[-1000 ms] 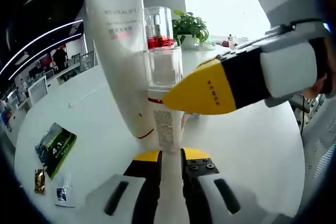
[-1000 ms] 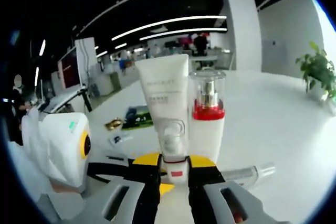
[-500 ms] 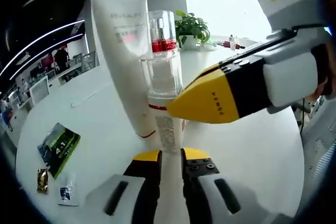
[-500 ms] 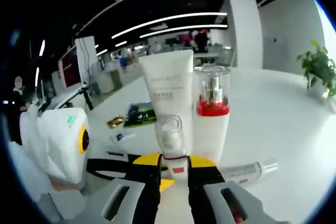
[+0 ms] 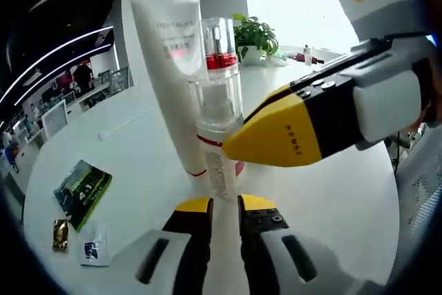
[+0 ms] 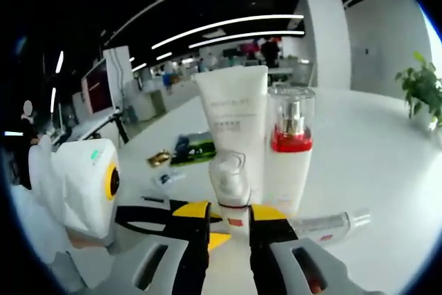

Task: Arrange the skincare products in the storage area until every visible bottle or jar stands upright without overlapping.

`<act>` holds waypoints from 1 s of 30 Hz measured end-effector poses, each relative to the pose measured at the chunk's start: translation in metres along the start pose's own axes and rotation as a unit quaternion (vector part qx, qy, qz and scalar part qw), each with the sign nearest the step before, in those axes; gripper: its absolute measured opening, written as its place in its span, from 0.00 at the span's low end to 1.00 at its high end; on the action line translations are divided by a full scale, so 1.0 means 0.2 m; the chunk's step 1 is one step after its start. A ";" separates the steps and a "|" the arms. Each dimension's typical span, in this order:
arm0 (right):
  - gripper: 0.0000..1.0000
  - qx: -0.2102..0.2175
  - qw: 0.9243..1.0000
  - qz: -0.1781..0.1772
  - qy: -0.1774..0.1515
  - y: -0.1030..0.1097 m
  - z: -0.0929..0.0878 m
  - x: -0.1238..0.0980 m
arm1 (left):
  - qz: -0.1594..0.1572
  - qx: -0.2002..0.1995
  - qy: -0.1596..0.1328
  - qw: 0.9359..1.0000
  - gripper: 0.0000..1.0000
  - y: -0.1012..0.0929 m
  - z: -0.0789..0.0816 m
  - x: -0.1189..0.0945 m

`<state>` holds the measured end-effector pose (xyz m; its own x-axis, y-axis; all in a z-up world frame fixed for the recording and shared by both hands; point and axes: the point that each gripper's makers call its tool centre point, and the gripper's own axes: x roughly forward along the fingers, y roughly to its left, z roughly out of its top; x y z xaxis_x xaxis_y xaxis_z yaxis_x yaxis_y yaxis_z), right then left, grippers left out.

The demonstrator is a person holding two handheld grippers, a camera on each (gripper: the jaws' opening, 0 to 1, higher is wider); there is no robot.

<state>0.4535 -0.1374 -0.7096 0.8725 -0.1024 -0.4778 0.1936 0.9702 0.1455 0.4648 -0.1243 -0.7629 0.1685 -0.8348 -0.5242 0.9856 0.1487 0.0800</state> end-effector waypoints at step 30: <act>0.00 0.012 0.999 0.050 -0.015 -0.05 0.09 -0.20 | 0.003 -0.003 -0.043 0.999 0.05 -0.05 0.13 -0.20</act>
<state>0.4255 -0.1477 -0.6759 0.9012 -0.0132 -0.4332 0.1156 0.9707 0.2108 0.4476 -0.1054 -0.7211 0.1742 -0.8765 -0.4488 0.9847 0.1562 0.0773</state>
